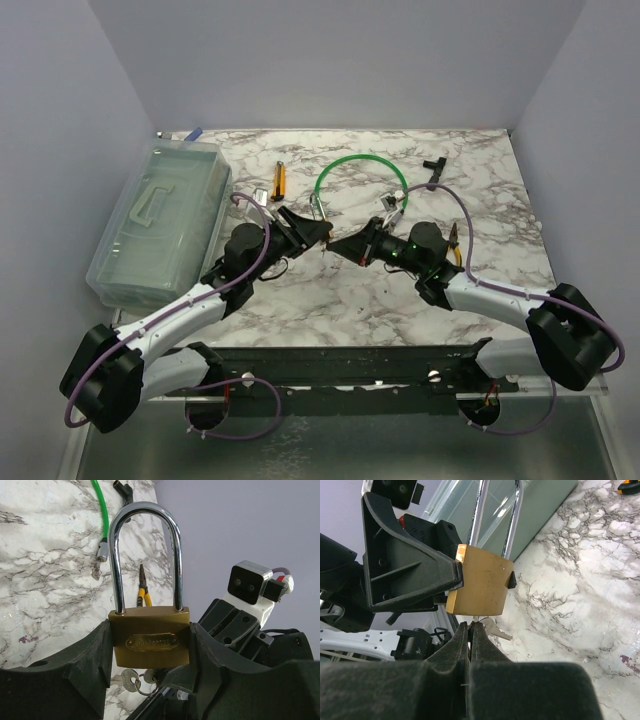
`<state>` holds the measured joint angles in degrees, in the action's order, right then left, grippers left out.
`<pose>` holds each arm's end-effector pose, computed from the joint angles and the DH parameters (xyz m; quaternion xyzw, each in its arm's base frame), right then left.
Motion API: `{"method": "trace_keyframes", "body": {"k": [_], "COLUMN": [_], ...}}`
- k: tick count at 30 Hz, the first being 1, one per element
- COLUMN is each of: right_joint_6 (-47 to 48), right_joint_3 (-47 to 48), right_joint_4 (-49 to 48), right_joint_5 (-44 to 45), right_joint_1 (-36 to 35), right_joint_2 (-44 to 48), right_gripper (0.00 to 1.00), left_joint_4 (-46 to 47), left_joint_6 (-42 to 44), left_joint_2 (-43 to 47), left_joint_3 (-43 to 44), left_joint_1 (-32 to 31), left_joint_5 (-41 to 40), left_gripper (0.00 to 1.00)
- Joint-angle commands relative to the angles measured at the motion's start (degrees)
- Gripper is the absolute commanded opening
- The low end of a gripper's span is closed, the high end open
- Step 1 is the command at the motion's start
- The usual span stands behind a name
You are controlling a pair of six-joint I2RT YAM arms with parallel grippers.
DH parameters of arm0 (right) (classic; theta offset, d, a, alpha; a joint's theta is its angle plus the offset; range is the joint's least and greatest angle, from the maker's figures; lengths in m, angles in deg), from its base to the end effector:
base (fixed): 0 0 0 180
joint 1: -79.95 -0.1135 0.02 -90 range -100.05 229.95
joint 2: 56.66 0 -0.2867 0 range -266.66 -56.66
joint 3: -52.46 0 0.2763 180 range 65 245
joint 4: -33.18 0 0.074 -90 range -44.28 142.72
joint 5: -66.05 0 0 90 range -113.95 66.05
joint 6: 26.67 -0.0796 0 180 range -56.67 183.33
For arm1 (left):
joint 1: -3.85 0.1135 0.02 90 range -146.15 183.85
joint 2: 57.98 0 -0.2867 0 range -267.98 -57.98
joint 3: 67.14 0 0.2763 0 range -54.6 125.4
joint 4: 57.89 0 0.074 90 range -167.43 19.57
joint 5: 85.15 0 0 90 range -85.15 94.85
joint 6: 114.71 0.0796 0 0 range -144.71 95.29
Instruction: Unlock with the key
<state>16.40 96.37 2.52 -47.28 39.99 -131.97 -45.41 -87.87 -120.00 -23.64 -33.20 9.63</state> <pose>0.2329 0.2362 0.2450 -0.0994 0.7043 0.5776 0.4006 0.2354 -0.1860 0.2628 -0.1406 0.7298 -0.5326 0.4048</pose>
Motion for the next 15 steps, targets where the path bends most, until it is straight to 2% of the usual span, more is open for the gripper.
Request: {"method": "trace_keyframes", "body": {"k": [1, 15], "right_joint_6": [-1.7, -8.6], "right_joint_3": [-0.7, -2.6], "right_joint_4": [-4.7, -22.2], "right_joint_5": [-3.3, -12.7], "right_joint_1": [-0.5, 1.7], "right_joint_2": [-0.4, -5.6], "right_gripper": [0.00, 0.00], "left_joint_4": [12.8, 21.2], "left_joint_6": [-3.1, -3.2], "left_joint_2": [2.6, 5.7], "left_joint_3": [0.5, -0.9], "left_joint_1": [-1.5, -1.4], "left_joint_5": [8.6, 13.4], "left_gripper": [0.00, 0.00]}}
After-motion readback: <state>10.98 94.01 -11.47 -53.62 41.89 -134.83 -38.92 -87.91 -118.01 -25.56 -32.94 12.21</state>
